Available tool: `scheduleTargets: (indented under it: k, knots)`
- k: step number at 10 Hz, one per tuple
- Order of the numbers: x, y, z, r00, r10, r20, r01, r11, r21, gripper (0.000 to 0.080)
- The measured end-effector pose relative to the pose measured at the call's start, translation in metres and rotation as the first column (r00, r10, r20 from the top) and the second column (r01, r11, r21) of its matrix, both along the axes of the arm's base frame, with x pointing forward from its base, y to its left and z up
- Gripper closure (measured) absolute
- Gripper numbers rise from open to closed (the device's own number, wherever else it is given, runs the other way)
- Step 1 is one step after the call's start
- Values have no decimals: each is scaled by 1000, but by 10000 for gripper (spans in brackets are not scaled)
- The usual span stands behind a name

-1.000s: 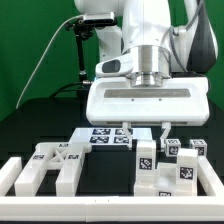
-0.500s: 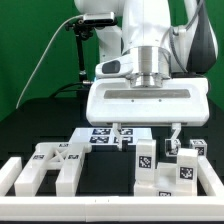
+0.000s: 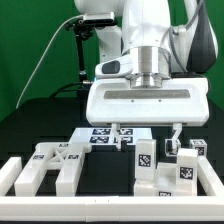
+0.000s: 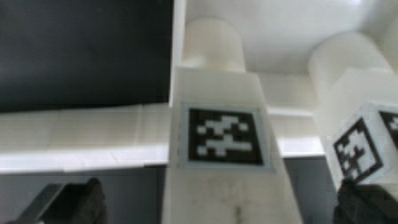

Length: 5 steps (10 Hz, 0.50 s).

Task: Assemble chair

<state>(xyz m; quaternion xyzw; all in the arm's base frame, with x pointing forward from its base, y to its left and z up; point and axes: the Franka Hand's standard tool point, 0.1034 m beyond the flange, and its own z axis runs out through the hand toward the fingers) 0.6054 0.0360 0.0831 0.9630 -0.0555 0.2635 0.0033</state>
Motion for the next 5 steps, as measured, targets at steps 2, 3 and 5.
scheduleTargets:
  k: [2,3,5]
  knots:
    - [1,6,13,998,-21,-59,24,999,45,150]
    - [1,8,11,990,-31,-135,42,996,78,150]
    - [7,-2,8,986,-44,-158,57,995,83,150]
